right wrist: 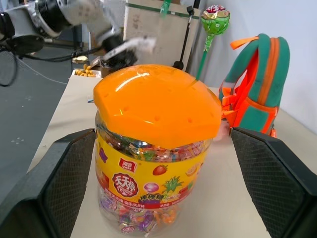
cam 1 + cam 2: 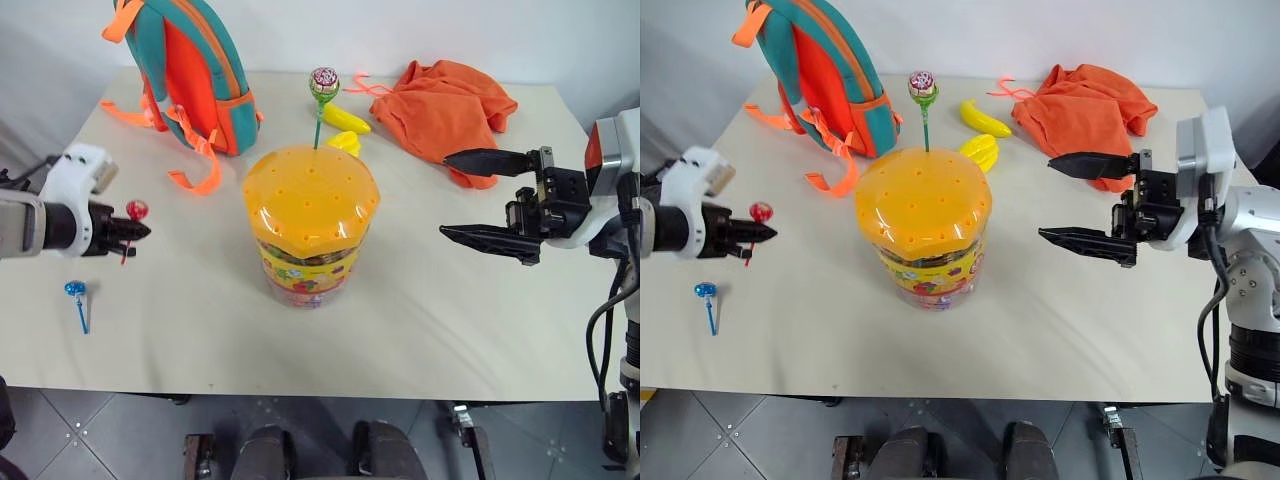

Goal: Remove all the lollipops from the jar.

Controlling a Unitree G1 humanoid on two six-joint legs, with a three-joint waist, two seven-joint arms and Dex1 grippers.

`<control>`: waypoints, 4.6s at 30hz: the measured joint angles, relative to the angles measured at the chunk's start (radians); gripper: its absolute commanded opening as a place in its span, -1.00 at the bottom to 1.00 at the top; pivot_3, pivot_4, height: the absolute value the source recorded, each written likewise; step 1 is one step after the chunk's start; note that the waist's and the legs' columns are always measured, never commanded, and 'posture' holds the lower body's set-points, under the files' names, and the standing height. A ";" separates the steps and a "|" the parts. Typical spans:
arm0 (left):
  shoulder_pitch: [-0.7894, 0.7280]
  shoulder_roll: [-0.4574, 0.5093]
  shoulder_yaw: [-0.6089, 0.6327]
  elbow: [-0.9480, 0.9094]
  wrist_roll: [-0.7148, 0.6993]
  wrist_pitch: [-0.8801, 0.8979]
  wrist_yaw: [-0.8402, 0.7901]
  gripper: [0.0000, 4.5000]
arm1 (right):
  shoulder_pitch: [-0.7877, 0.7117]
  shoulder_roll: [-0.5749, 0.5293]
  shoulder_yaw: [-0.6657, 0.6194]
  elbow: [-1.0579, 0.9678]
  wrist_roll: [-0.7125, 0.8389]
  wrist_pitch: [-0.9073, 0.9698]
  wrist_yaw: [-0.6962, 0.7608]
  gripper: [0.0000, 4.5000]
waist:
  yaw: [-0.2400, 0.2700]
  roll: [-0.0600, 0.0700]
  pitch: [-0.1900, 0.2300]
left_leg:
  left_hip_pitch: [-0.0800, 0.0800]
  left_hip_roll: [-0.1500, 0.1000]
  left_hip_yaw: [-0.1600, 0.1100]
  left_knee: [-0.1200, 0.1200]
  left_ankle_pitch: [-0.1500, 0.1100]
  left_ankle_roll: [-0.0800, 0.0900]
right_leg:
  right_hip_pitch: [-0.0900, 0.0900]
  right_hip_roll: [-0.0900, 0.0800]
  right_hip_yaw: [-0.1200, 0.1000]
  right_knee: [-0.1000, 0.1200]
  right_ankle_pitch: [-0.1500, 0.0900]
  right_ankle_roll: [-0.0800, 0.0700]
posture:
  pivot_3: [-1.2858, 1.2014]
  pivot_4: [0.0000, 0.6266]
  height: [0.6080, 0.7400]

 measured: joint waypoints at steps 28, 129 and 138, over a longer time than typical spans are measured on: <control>0.044 0.005 -0.046 -0.053 0.013 0.101 -0.012 0.99 | -0.025 0.004 0.012 0.017 -0.020 -0.001 0.011 1.00 | -0.002 0.000 0.000 | 0.000 0.000 0.002 -0.001 0.000 0.000 | -0.001 0.000 0.000 0.000 0.000 0.000 | 0.03 -0.52 1.00; 0.027 -0.089 -0.108 -0.066 0.133 -0.073 -0.216 -0.57 | -0.014 0.002 -0.014 0.020 -0.012 -0.019 -0.035 1.00 | 0.020 0.000 0.000 | -0.011 -0.001 -0.002 0.013 -0.001 0.002 | -0.001 -0.002 -0.010 0.002 0.000 0.000 | 0.03 -0.52 1.00; 0.089 0.099 -0.133 -0.113 0.088 -0.077 -0.294 0.60 | 0.011 -0.002 -0.021 0.008 -0.012 -0.016 -0.045 1.00 | 0.019 0.000 0.000 | -0.011 -0.001 -0.001 0.012 -0.001 0.002 | -0.002 -0.002 -0.010 0.002 0.000 0.000 | 0.03 -0.52 1.00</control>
